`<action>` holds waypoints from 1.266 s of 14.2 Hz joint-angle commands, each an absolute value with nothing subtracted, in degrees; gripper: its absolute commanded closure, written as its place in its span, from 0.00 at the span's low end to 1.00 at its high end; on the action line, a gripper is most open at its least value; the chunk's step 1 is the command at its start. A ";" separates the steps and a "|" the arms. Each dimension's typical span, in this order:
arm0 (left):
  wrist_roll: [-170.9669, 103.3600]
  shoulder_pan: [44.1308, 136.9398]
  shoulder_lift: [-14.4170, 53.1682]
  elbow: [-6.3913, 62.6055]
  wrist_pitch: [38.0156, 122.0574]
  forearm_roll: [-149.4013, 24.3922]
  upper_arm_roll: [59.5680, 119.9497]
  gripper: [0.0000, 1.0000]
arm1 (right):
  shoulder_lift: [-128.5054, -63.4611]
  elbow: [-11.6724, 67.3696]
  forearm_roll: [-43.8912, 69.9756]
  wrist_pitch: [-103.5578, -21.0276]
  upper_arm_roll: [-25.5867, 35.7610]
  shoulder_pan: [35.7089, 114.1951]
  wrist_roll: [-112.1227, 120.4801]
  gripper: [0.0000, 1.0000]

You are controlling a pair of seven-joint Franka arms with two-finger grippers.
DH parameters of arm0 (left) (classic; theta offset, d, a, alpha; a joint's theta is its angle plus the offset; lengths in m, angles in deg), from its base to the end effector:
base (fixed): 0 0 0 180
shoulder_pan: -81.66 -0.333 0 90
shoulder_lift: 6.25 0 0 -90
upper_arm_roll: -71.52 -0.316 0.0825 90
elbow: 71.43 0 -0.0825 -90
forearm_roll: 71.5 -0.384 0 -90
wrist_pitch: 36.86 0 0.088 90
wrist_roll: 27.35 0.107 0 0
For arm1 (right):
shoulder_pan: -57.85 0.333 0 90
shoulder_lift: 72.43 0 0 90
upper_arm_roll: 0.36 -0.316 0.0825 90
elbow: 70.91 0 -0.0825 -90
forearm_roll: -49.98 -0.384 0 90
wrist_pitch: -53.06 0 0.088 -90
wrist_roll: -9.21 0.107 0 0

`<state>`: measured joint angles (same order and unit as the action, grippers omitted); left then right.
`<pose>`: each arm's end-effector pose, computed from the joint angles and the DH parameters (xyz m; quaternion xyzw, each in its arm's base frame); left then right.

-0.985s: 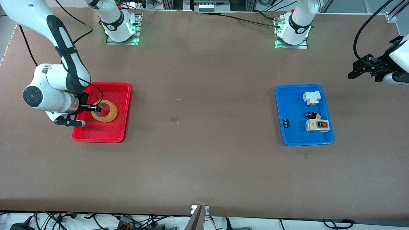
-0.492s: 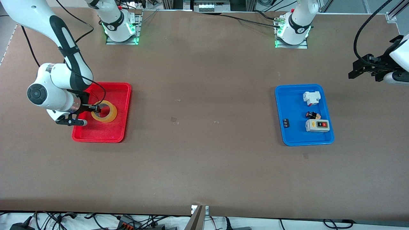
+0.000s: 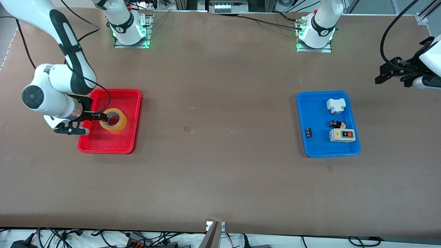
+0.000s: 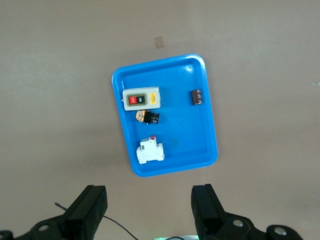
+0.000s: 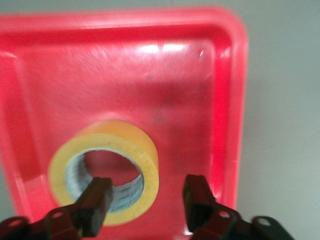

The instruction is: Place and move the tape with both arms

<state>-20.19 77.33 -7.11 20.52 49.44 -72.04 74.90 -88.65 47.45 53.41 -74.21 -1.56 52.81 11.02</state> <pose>0.5419 0.0098 0.6114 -0.9977 0.0540 0.0421 0.0022 0.5712 -0.0404 0.2853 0.9973 -0.0298 -0.0640 0.0185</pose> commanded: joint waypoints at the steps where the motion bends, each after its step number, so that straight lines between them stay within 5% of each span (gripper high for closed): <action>1: -19.80 76.91 -8.09 20.77 48.39 -72.02 75.48 0.00 | -86.14 36.64 54.11 -61.25 -2.47 52.49 9.39 0.00; 7: -19.88 76.91 -8.09 20.68 48.39 -72.02 75.48 0.00 | -87.64 13.31 53.14 -39.68 -2.65 54.16 9.47 0.00; 18: -19.97 76.91 -8.00 20.68 48.30 -72.11 75.56 0.00 | -87.46 5.91 47.25 -40.80 2.26 58.36 9.30 0.00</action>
